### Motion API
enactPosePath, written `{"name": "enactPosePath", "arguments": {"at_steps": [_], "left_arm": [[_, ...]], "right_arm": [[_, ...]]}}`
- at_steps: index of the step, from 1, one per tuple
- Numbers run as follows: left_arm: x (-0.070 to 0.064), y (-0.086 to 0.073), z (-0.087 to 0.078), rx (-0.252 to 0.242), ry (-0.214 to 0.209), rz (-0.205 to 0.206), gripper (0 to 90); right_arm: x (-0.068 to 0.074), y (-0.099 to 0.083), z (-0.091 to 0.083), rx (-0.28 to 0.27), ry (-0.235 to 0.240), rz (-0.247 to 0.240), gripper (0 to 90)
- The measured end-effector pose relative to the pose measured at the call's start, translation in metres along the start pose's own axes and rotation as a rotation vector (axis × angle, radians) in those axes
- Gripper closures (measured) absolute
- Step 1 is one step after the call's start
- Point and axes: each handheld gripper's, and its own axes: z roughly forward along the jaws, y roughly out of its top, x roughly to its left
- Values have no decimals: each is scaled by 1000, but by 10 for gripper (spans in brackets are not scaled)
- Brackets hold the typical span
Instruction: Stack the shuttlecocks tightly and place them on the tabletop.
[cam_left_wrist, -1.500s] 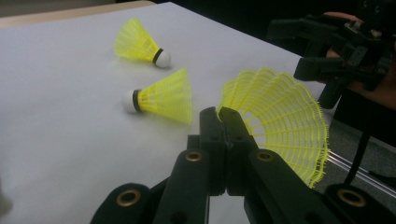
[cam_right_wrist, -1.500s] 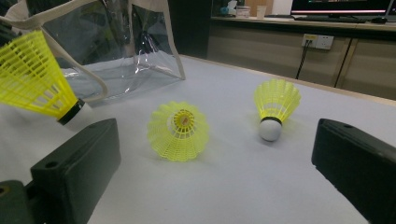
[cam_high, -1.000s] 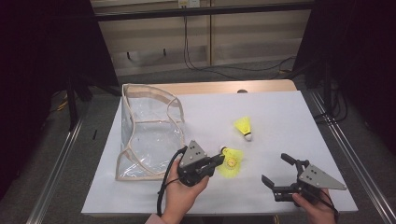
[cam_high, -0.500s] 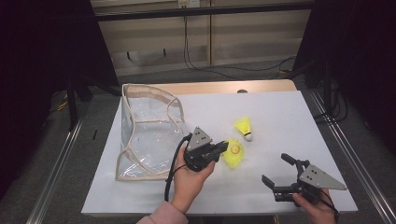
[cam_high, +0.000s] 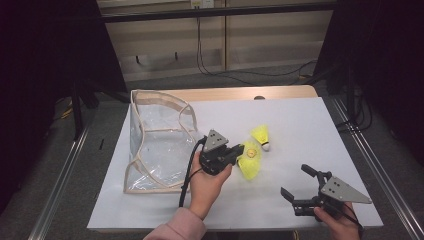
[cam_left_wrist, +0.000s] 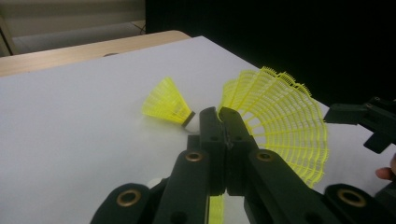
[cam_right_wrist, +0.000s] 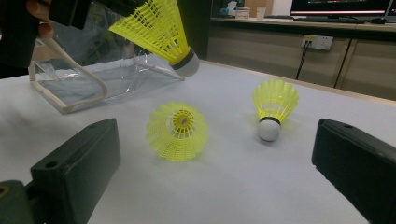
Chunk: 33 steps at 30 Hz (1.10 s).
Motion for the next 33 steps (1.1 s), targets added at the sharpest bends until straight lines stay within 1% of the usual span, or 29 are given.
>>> {"name": "enactPosePath", "arguments": {"at_steps": [1,2,3,4,5,6,7,9,10,13,14,15,18,20,22,24,26,27,32,33], "left_arm": [[1,1,2,-4,7,-4,892],[2,1,3,2,13,1,892],[1,1,4,-11,10,-12,892],[1,1,4,-11,10,-12,892],[2,2,5,-1,13,0,892],[2,1,6,-5,16,-11,892],[3,2,7,-2,16,-5,892],[3,2,9,-1,23,-19,892],[5,2,10,3,29,-6,892],[6,2,13,-5,43,-10,891],[5,2,14,-6,43,-21,891],[6,2,15,-8,50,-12,891],[6,2,19,-6,67,-3,891],[5,3,20,1,71,-5,891],[5,3,22,-4,65,-5,891],[5,4,25,-12,67,-27,890],[6,5,26,-9,68,-27,890],[7,5,28,-12,80,-40,890],[10,5,32,-10,93,-44,889],[10,5,33,-10,98,-47,890]], "right_arm": [[0,0,0,-2,1,3,11],[0,0,0,-2,2,2,11],[0,0,0,-3,3,-5,11],[0,0,0,-3,3,-5,11],[0,0,0,-3,3,-4,11],[0,0,0,-3,3,-4,11],[0,0,0,-2,2,2,11],[0,0,0,0,0,-2,11],[0,0,0,-1,0,-2,11],[0,0,0,-1,1,-1,11],[0,0,0,-1,0,-2,11],[0,0,0,-1,1,-2,11],[0,0,0,0,1,-2,11],[0,0,0,-3,3,1,11],[-1,0,0,-3,2,-5,11],[-1,0,0,0,-2,-4,11],[-1,0,0,-1,-1,-4,11],[0,0,0,-2,2,0,11],[0,0,0,-3,3,-5,11],[0,0,0,-4,1,1,11]]}}
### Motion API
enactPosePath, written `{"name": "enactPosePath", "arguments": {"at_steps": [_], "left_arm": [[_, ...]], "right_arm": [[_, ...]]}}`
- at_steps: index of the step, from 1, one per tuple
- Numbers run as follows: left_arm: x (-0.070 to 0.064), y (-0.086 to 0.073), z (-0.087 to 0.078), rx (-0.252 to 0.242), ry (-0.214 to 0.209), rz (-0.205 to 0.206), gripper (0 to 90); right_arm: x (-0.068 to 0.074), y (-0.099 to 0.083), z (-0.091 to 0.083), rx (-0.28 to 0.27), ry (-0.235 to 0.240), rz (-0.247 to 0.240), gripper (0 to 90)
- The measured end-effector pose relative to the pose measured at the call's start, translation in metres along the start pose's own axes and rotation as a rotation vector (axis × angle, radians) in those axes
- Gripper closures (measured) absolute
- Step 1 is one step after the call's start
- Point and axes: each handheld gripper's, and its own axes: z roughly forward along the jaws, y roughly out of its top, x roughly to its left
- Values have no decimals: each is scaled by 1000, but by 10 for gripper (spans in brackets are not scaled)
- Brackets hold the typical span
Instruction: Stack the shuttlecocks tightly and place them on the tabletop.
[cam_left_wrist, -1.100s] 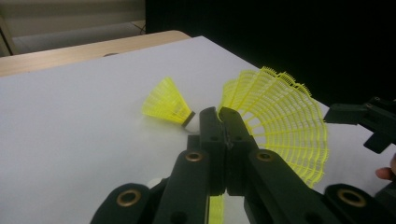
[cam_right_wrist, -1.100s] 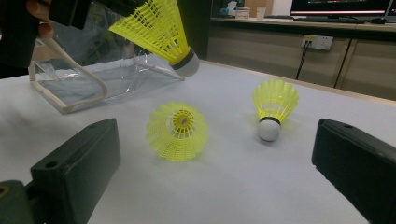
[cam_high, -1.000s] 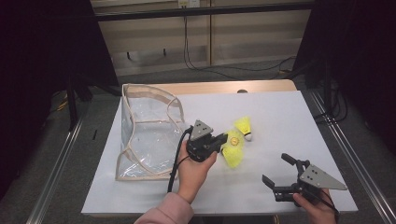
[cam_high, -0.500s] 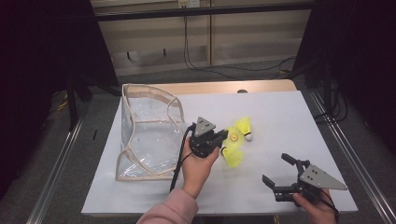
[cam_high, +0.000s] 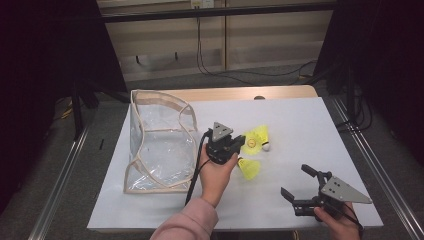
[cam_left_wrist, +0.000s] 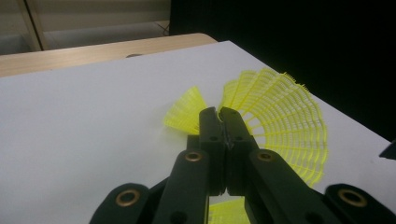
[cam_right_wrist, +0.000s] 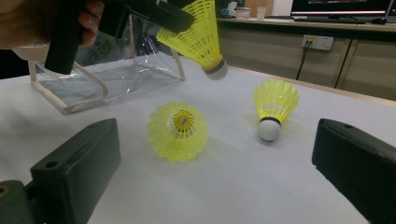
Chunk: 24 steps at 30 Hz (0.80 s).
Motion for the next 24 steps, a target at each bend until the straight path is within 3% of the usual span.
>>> {"name": "enactPosePath", "arguments": {"at_steps": [4,21,24], "left_arm": [[1,-1,4,-4,14,-21,889],[5,-4,23,10,48,-44,887],[6,-5,26,15,65,-32,887]], "right_arm": [[-1,0,-1,5,-1,-6,11],[-1,0,-1,-1,2,1,11],[-1,0,-1,0,4,-6,10]]}}
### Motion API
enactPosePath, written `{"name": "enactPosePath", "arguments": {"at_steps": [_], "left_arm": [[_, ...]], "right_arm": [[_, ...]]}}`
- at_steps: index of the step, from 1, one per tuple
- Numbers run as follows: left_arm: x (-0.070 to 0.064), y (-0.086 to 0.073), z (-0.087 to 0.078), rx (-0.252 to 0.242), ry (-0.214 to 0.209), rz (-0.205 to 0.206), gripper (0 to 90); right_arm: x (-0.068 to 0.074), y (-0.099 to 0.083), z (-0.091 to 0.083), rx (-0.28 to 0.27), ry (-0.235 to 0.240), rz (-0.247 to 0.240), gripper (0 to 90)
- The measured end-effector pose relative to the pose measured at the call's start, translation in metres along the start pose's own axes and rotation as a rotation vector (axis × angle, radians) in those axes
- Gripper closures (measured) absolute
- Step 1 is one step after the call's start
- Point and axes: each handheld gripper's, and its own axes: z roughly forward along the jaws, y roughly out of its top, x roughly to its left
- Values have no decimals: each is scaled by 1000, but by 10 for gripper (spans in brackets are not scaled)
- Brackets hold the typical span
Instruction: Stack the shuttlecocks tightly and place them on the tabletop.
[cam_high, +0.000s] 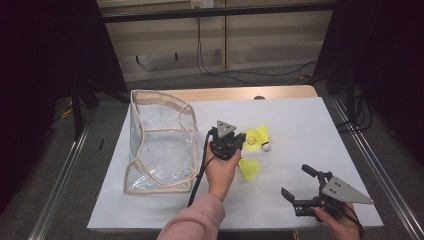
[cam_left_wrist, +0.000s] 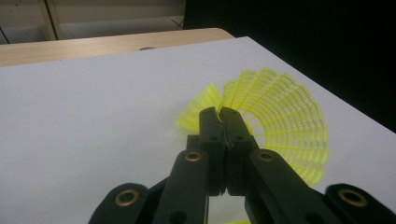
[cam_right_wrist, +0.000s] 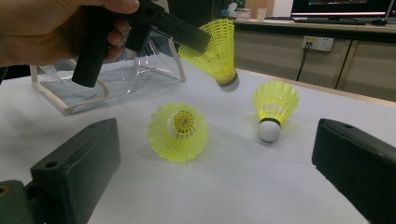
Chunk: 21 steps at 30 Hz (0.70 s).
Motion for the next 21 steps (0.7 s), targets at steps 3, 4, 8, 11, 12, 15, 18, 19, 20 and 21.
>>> {"name": "enactPosePath", "arguments": {"at_steps": [3,4,8,11,12,15,18,19,20,21], "left_arm": [[2,0,2,2,12,2,886],[4,-1,4,5,18,-9,886],[8,-2,6,5,35,-7,884],[12,-2,8,6,60,-10,884],[13,-2,8,10,68,-9,884],[17,-3,10,16,85,-18,882],[19,-4,11,16,96,-23,882],[19,-4,11,20,101,-19,881],[19,-4,11,20,105,-17,881],[19,-4,11,18,108,-13,881]], "right_arm": [[0,0,0,-1,1,2,10],[0,0,0,-1,1,1,11],[0,0,0,-1,3,1,10],[0,0,0,-2,4,1,10],[0,0,0,-3,4,4,10],[0,0,0,-4,5,5,10],[0,0,0,-4,6,4,10],[0,0,0,-3,6,2,11],[0,0,0,-3,6,2,11],[0,0,0,-4,5,5,10]]}}
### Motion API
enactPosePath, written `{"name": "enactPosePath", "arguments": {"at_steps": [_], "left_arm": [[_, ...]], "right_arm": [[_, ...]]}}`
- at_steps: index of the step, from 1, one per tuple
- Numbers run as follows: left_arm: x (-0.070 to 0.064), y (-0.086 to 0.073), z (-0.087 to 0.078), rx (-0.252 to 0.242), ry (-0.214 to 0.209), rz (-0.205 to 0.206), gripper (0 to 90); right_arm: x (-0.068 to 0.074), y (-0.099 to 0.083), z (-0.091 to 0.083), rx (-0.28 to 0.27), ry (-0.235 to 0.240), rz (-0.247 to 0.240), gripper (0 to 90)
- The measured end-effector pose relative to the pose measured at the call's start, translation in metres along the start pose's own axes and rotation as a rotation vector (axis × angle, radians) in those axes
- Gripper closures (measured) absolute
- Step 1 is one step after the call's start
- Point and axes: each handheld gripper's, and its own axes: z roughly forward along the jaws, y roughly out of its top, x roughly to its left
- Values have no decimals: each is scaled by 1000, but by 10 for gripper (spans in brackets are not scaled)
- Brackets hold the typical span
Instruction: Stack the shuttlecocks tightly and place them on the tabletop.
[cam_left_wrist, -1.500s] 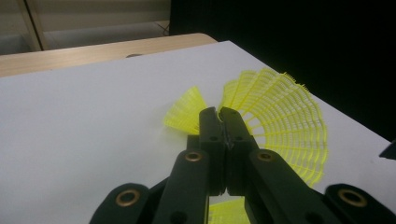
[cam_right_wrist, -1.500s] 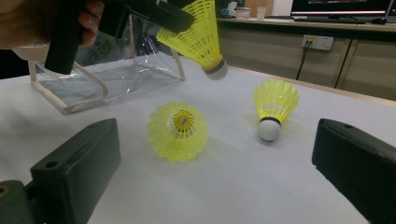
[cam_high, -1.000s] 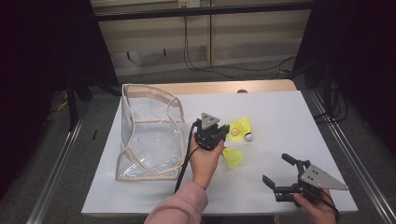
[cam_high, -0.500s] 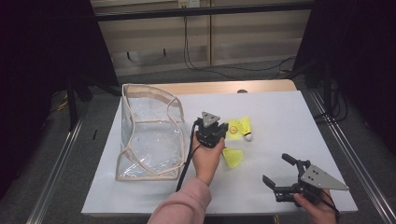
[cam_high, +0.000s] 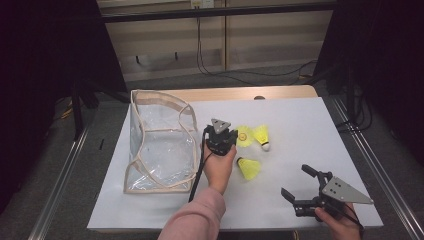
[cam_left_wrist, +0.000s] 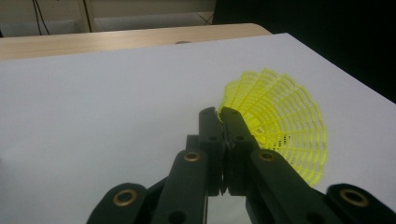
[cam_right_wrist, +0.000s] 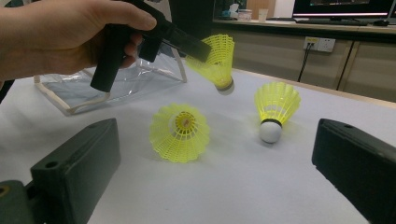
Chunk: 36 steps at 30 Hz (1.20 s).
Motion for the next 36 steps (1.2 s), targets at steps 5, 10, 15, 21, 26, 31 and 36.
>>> {"name": "enactPosePath", "arguments": {"at_steps": [5,10,15,21,26,31,36], "left_arm": [[3,-2,1,4,10,-7,878],[3,-1,1,6,15,-7,870],[0,0,1,1,4,-10,876],[0,3,0,1,3,-9,888],[0,6,1,2,-4,-20,890],[-2,10,4,2,-10,-24,895],[1,10,10,10,0,-40,895]], "right_arm": [[0,0,0,-2,0,-1,10],[0,0,0,-2,-1,-1,10],[0,0,0,-3,0,0,10],[0,0,0,-3,1,1,10],[0,0,0,-3,1,-1,10],[0,0,0,-2,4,1,11],[0,0,-1,0,-1,1,10]]}}
